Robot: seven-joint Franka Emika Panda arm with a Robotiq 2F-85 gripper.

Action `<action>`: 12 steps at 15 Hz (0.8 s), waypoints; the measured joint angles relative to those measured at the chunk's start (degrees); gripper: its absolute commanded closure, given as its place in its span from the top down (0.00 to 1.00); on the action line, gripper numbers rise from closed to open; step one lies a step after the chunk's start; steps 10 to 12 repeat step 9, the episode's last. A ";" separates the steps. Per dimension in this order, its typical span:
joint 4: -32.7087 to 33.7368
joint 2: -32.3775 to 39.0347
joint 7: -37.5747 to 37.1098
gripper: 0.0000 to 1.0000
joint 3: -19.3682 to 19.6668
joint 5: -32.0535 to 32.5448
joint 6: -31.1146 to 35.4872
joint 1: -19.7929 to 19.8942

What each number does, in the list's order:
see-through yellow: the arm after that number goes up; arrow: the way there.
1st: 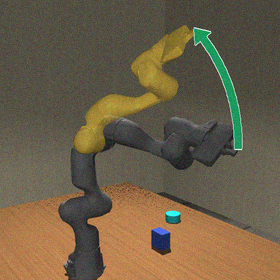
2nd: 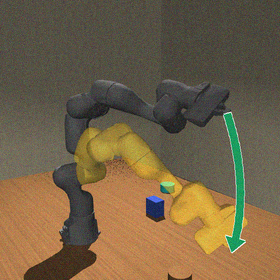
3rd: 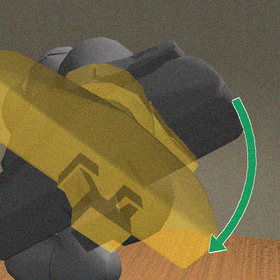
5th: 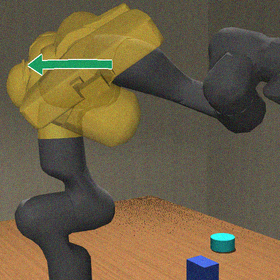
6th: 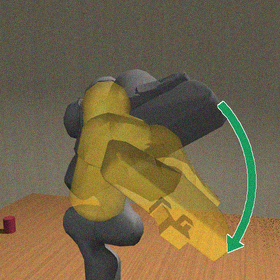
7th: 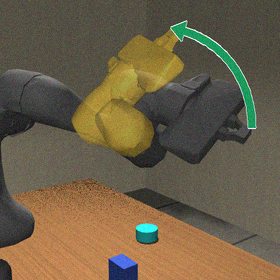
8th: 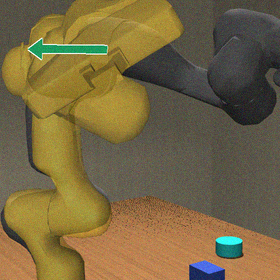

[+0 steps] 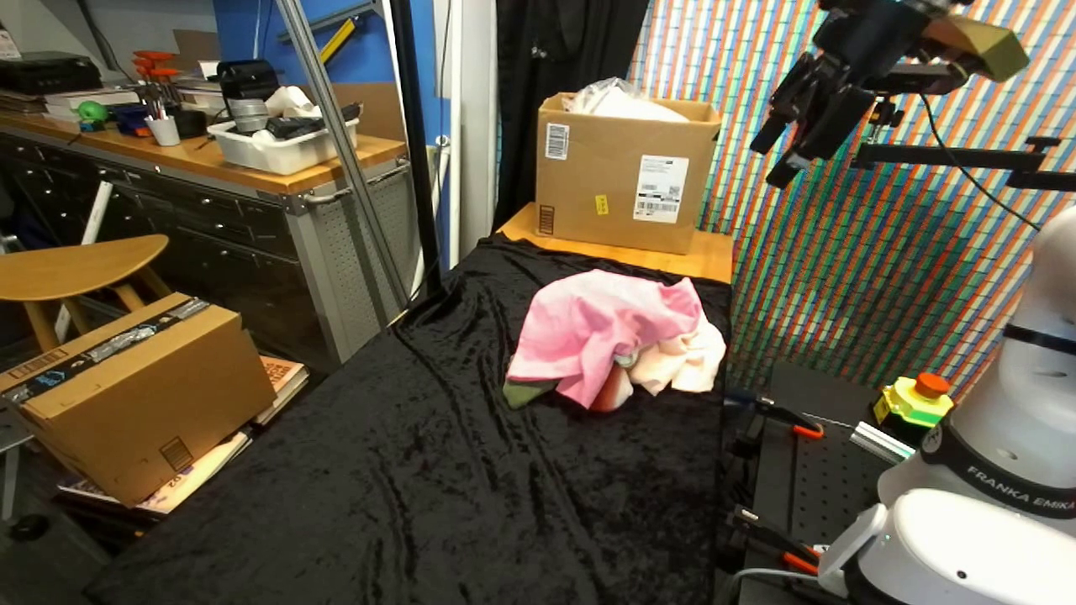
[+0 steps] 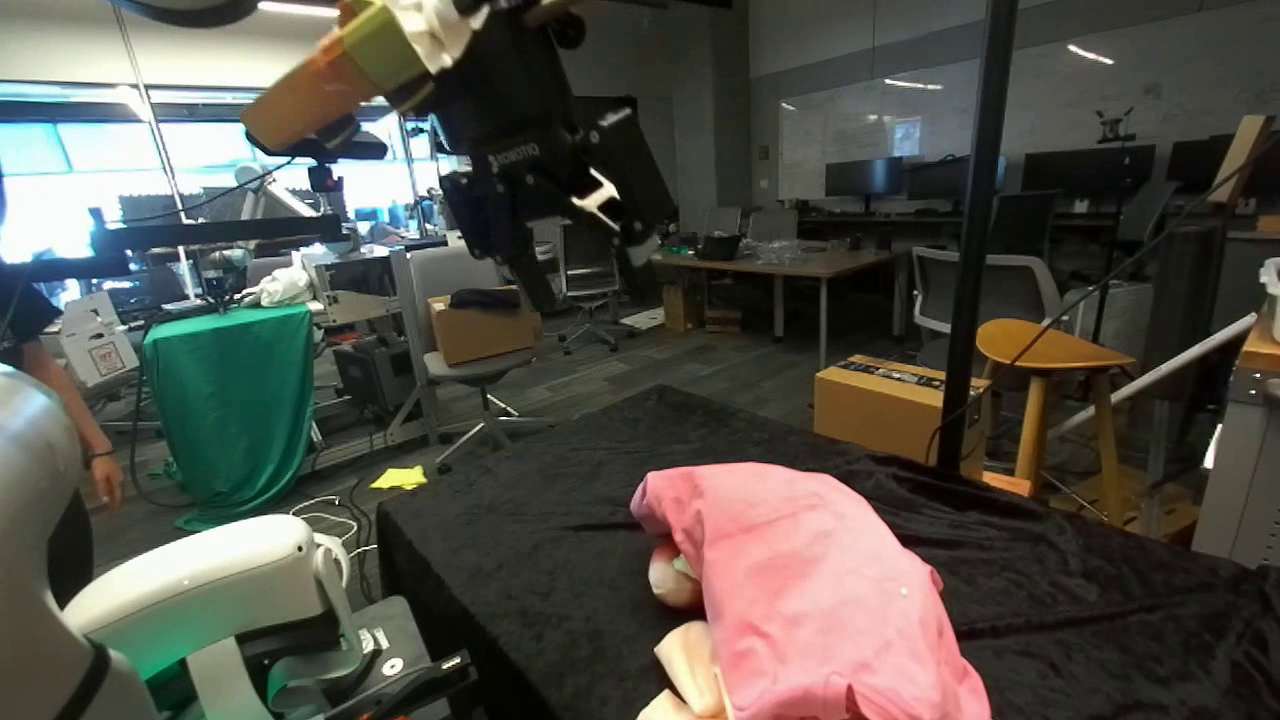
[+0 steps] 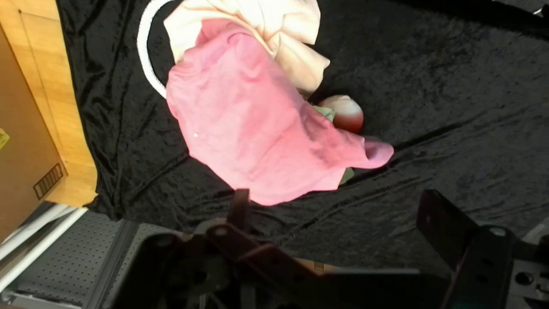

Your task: Pile the things on the table on top of the rope

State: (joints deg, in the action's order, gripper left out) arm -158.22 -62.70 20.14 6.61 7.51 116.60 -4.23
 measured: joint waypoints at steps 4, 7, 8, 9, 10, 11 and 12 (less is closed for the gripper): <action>0.20 -7.02 0.07 1.00 0.65 -0.24 -2.30 -1.44; 0.19 -9.66 0.07 1.00 1.46 -0.26 -3.66 -1.88; 0.17 -9.98 0.07 1.00 1.61 -0.26 -3.76 -1.95; 0.16 -10.05 0.07 1.00 1.66 -0.26 -3.78 -2.00; 0.16 -10.05 0.07 1.00 1.66 -0.26 -3.78 -2.00; 0.16 -10.05 0.07 1.00 1.66 -0.26 -3.78 -2.00; 0.16 -10.05 0.07 1.00 1.66 -0.26 -3.78 -2.00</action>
